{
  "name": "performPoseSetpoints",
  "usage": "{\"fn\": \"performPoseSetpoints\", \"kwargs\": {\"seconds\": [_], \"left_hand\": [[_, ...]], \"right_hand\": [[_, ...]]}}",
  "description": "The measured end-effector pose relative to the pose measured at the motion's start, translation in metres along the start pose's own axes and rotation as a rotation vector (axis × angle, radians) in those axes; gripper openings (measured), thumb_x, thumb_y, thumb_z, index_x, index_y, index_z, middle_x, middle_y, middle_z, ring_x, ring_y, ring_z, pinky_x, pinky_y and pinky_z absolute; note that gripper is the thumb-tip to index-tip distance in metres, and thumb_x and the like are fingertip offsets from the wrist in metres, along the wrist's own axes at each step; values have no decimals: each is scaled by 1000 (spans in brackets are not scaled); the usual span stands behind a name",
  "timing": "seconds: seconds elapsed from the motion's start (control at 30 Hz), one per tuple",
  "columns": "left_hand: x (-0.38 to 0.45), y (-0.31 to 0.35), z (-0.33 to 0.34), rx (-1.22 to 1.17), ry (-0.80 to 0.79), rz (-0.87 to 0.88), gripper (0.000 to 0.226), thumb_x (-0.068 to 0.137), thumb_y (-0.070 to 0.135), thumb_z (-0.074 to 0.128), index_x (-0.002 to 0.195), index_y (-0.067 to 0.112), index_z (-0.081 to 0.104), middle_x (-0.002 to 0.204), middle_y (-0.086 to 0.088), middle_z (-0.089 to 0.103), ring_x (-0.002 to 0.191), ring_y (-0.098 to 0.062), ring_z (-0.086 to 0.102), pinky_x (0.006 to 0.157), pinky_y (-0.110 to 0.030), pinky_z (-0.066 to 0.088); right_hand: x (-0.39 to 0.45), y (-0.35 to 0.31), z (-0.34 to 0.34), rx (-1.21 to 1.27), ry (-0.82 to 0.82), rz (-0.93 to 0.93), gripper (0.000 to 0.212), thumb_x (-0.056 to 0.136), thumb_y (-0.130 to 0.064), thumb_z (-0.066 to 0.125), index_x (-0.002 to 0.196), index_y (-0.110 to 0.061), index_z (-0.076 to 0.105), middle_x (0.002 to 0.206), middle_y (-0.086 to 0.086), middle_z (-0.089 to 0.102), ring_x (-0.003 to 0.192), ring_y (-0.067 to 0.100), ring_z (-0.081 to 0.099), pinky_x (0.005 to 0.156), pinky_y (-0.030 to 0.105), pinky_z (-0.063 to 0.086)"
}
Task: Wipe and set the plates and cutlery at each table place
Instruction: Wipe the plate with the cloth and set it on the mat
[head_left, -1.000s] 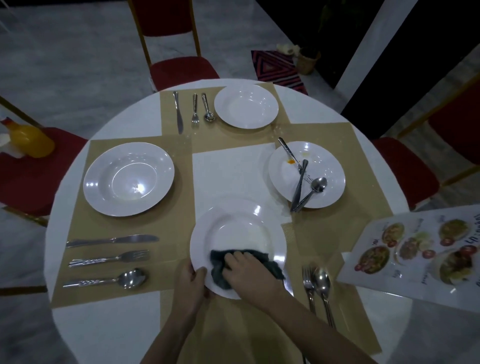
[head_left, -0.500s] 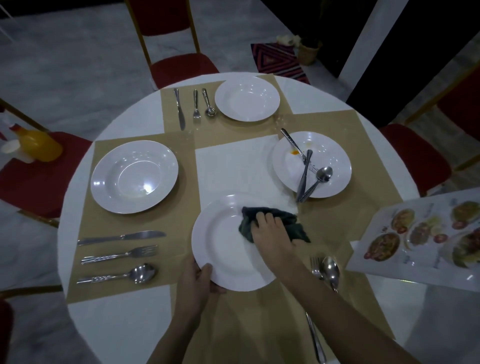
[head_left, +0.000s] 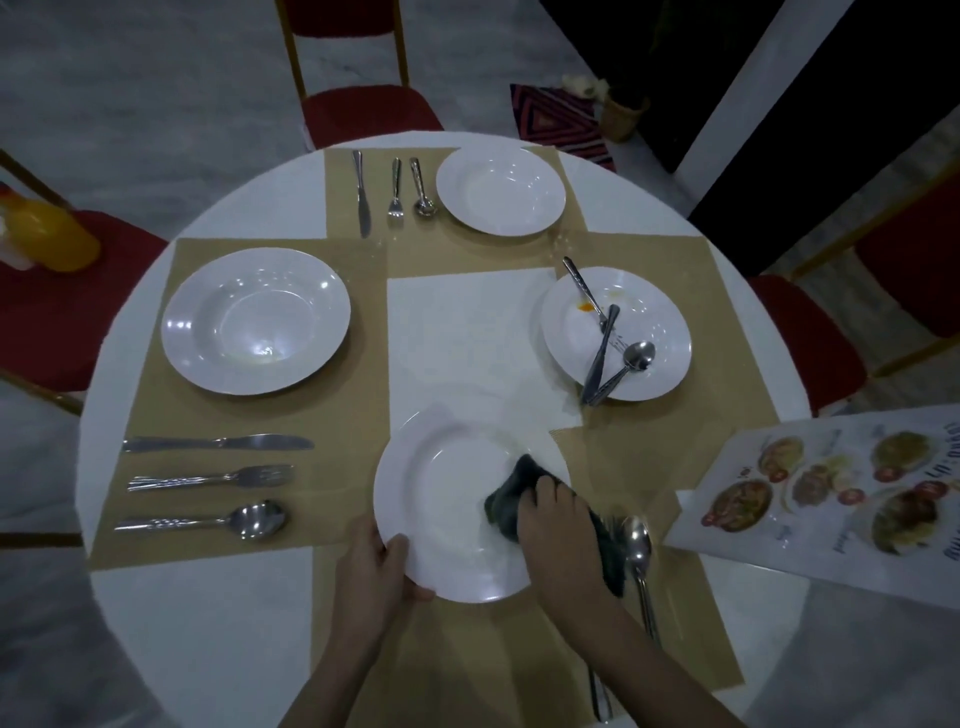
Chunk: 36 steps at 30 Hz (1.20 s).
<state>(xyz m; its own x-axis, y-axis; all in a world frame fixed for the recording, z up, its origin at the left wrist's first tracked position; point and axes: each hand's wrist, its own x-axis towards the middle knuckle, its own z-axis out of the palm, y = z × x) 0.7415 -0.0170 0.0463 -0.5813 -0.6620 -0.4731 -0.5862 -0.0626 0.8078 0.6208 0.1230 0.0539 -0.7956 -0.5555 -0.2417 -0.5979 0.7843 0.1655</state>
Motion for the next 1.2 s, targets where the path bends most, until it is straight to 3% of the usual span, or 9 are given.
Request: {"fn": "performPoseSetpoints", "kwargs": {"seconds": [0.1, 0.27, 0.43, 0.5, 0.57, 0.8, 0.97, 1.1, 1.2], "left_hand": [[-8, -1, 5, 48, 33, 16, 8, 93, 8, 52, 100, 10, 51, 82, 4, 59, 74, -15, 59, 55, -22, 44], [-12, 2, 10, 38, 24, 14, 23, 94, 7, 52, 78, 22, 46, 72, 2, 57, 64, -9, 55, 51, -22, 42], [-5, 2, 7, 2, 58, -10, 5, 95, 10, 51, 93, 12, 55, 78, -2, 60, 72, -18, 59, 53, -18, 45], [-2, 3, 6, -2, 79, -22, 5, 95, 15, 53, 96, 12, 57, 82, 0, 62, 78, -20, 62, 59, -26, 50], [-4, 7, 5, -21, 84, -29, 17, 93, 8, 53, 82, 21, 54, 77, 1, 60, 75, -22, 60, 62, -35, 51], [-16, 9, 4, -53, 34, -27, 27, 91, 5, 51, 84, 32, 51, 83, 1, 65, 74, -31, 66, 62, -56, 56], [-16, 8, 2, -90, -26, -38, 26, 94, 9, 50, 91, 34, 51, 92, -1, 66, 79, -32, 67, 69, -56, 56], [-11, 13, -7, -175, -84, -64, 18, 94, 3, 52, 107, 12, 62, 94, -1, 66, 88, -21, 66, 75, -35, 59], [-12, 22, -15, -360, -110, -155, 21, 94, -1, 49, 99, 12, 65, 91, -9, 70, 83, -29, 68, 71, -42, 60]], "right_hand": [[20, -2, 4, 36, 94, 121, 29, 64, 6, 75, 92, 1, 70, 83, 18, 62, 69, 31, 61, 62, 39, 53], [48, -54, 2, 173, 111, 83, 37, 67, -4, 78, 103, 0, 71, 89, 17, 65, 74, 27, 64, 66, 33, 56], [30, -65, -4, 350, -23, -401, 33, 93, -20, 54, 124, -8, 59, 118, 15, 56, 108, 30, 54, 98, 38, 44], [17, -47, -6, 285, -84, -605, 36, 94, -27, 57, 121, -4, 61, 113, 19, 59, 102, 33, 57, 94, 42, 48], [7, -23, -8, 176, -62, -713, 23, 80, -19, 72, 100, -7, 71, 92, 14, 64, 82, 29, 62, 73, 36, 53], [39, 25, 0, -72, 138, -305, 28, 51, 0, 83, 75, -6, 69, 71, 11, 61, 62, 24, 60, 55, 32, 50], [53, -36, -1, 133, 169, -128, 30, 73, -1, 65, 102, -2, 69, 91, 15, 64, 78, 26, 63, 70, 33, 54], [43, -76, -6, 203, 84, -347, 36, 93, -10, 50, 129, -8, 54, 117, 17, 56, 108, 31, 54, 96, 40, 45], [31, -68, -8, 262, 51, -498, 33, 90, -18, 59, 123, -16, 63, 110, 12, 58, 104, 30, 55, 93, 42, 45]]}}
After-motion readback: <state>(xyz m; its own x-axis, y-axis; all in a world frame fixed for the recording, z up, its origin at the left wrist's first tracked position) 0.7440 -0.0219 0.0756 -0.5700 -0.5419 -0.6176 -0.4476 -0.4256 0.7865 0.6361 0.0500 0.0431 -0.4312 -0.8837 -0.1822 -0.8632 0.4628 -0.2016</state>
